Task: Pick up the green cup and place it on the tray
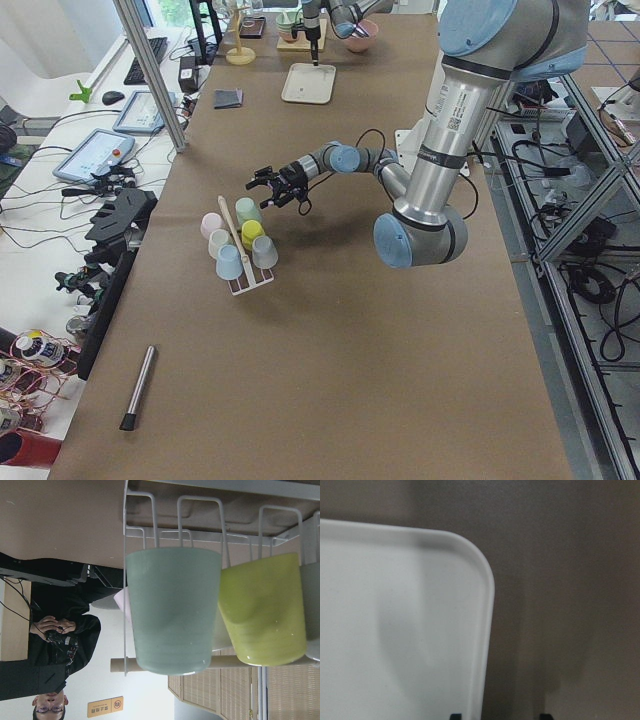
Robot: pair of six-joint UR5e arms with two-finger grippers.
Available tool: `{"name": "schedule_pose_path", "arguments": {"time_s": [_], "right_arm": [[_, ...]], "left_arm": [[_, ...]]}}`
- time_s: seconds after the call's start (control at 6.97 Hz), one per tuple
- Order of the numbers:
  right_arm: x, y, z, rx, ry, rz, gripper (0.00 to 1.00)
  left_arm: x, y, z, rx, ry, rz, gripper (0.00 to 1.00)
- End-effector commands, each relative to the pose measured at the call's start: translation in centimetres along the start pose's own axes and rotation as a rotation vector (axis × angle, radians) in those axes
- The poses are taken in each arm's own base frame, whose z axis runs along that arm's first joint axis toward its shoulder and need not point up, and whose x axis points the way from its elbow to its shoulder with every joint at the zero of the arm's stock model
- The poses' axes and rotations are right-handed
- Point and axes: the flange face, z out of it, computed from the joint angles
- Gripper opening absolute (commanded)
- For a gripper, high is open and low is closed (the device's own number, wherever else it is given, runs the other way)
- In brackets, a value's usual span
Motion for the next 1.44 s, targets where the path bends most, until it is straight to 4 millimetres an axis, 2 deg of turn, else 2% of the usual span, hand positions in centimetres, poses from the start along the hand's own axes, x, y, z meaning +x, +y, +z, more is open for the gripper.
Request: {"name": "schedule_pose_path", "arguments": {"time_s": [0.0, 0.14, 0.43, 0.86, 1.0, 1.15, 1.29], "right_arm": [[-0.6, -0.8, 0.2, 0.000, -0.003, -0.005, 0.59], [-0.7, -1.0, 0.3, -0.001, -0.004, -0.005, 0.51], [-0.7, -0.9, 0.2, -0.006, -0.013, -0.007, 0.00], [-0.8, -0.8, 0.2, -0.015, -0.027, -0.034, 0.00], [-2.1, -1.1, -0.7, -0.033, -0.093, -0.097, 0.00], [-3.2, -2.4, -2.8, -0.034, -0.166, -0.096, 0.00], [-4.0, -2.8, -3.5, -0.032, -0.195, -0.108, 0.00]], "left_arm": [[0.4, -1.8, 1.1, -0.016, -0.008, 0.004, 0.98], [0.4, -2.3, 1.4, -0.033, -0.015, 0.009, 0.98], [0.9, -3.9, 2.2, -0.033, -0.016, 0.009, 0.98], [1.1, -4.1, 2.8, -0.040, -0.009, 0.016, 0.98], [1.1, -4.3, 3.0, -0.041, -0.008, 0.014, 0.98], [1.1, -4.9, 3.3, -0.040, -0.009, 0.012, 0.98], [0.9, -5.1, 3.3, -0.042, -0.009, 0.014, 0.98]]}}
